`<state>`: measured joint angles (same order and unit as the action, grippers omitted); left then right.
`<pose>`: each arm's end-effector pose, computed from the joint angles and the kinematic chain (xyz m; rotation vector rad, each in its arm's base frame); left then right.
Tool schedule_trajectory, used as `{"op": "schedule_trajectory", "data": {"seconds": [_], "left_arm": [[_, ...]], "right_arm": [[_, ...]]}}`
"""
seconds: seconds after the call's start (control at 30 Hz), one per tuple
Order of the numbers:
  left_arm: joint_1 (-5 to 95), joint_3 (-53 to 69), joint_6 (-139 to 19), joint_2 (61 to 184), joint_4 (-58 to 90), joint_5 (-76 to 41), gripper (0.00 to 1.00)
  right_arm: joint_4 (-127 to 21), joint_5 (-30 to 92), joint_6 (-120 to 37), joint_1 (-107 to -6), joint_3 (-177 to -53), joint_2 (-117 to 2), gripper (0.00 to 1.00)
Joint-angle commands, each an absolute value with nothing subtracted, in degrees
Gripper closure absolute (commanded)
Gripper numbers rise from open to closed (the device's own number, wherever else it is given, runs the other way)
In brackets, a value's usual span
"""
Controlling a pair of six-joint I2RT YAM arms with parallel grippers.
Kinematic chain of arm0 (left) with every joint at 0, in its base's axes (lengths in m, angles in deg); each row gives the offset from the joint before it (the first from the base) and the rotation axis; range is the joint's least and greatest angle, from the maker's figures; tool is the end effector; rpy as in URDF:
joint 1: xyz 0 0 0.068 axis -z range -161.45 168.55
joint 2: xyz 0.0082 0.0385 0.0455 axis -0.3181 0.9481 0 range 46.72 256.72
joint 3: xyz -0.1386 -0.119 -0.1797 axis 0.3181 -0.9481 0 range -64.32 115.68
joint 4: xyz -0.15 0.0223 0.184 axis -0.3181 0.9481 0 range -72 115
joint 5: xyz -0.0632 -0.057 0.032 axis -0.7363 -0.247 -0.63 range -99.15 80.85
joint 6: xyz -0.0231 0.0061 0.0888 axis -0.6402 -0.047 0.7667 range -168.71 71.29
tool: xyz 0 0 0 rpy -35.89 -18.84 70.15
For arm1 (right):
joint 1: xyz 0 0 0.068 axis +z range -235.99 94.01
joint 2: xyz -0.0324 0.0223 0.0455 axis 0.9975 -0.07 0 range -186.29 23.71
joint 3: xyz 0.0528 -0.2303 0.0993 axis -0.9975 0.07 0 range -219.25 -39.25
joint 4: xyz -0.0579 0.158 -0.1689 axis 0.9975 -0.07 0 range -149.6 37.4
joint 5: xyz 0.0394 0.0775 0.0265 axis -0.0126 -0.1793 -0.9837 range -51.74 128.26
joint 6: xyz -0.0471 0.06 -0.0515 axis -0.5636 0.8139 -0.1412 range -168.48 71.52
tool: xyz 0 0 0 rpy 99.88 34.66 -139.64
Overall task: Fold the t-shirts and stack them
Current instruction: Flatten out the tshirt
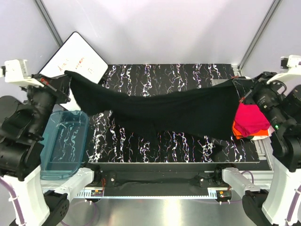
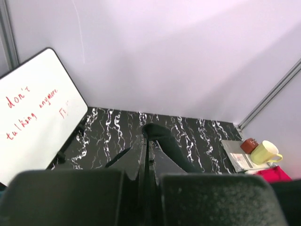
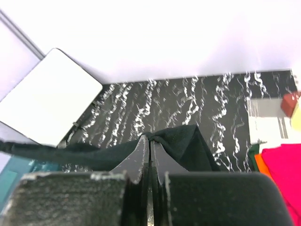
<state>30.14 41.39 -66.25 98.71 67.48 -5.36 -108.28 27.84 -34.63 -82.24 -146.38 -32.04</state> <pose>0.1049 -0.0159 0.5327 -0.1319 1.5015 -0.3598 0.1252 0.0232 0.5154 0.0063 1.6585 0.3835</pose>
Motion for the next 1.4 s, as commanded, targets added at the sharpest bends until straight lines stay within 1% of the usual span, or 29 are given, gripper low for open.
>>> {"op": "schedule_trajectory", "data": {"seconds": [0.0, 0.17, 0.43, 0.57, 0.7, 0.77, 0.87, 0.9, 0.97, 1.0, 1.03, 1.1, 1.17, 1.2, 1.23, 1.27, 1.37], "left_arm": [[31.3, 48.6, -64.1, 99.7, 68.9, -3.6, 1.0], [31.8, 58.1, -64.5, 101.6, 69.7, -5.5, 1.0], [31.9, 61.6, -65.8, 103.1, 69.2, -8.3, 1.0], [32.2, 61.9, -65.3, 105.4, 69.0, -7.4, 1.0], [32.2, 60.8, -64.4, 110.8, 70.6, -5.9, 1.0], [32.2, 60.2, -63.9, 114.8, 70.6, -5.8, 1.0], [32.2, 58.3, -63.7, 120.0, 69.6, -4.5, 1.0], [32.2, 57.4, -63.6, 121.3, 68.3, -4.6, 1.0], [31.6, 55.9, -63.5, 125.9, 67.6, -4.8, 1.0], [31.3, 55.8, -63.5, 127.7, 67.1, -6.8, 1.0], [30.7, 55.9, -63.6, 131.7, 67.0, -7.4, 1.0], [30.1, 55.9, -63.7, 135.8, 66.1, -8.6, 1.0], [29.6, 57.0, -63.6, 142.3, 65.1, -8.8, 1.0], [29.3, 58.1, -63.5, 144.8, 65.1, -8.8, 1.0], [29.1, 60.9, -63.2, 150.1, 65.0, -8.8, 1.0], [29.0, 62.8, -63.1, 153.0, 65.5, -10.2, 1.0], [28.3, 71.8, -63.5, 164.7, 67.5, -9.9, 1.0]], "right_arm": [[-107.7, 25.0, -33.8, -81.9, -149.5, -32.8, 1.0], [-107.7, 23.5, -32.7, -82.0, -153.5, -33.0, 1.0], [-106.7, 22.7, -31.3, -81.9, -159.1, -33.2, 1.0], [-105.9, 23.2, -31.0, -82.0, -158.5, -33.9, 1.0], [-103.6, 26.3, -31.2, -81.9, -154.0, -34.7, 1.0], [-101.9, 27.4, -31.0, -82.0, -148.8, -35.2, 1.0], [-95.6, 28.8, -30.7, -82.0, -139.9, -36.5, 1.0], [-94.1, 28.9, -30.8, -82.0, -135.1, -36.9, 1.0], [-89.5, 29.7, -30.8, -82.0, -130.6, -39.6, 1.0], [-88.1, 29.8, -30.8, -82.0, -127.3, -41.0, 1.0], [-86.4, 29.8, -30.8, -82.0, -125.7, -44.1, 1.0], [-81.0, 29.9, -31.0, -81.9, -121.5, -47.7, 1.0], [-76.2, 30.6, -31.5, -81.9, -120.2, -54.8, 1.0], [-75.3, 30.9, -32.3, -81.9, -120.5, -57.6, 1.0], [-74.7, 30.8, -33.0, -81.9, -121.4, -63.7, 1.0], [-73.6, 31.1, -33.2, -82.1, -122.6, -67.1, 1.0], [-74.0, 31.3, -32.9, -82.2, -130.2, -80.3, 1.0]]}}
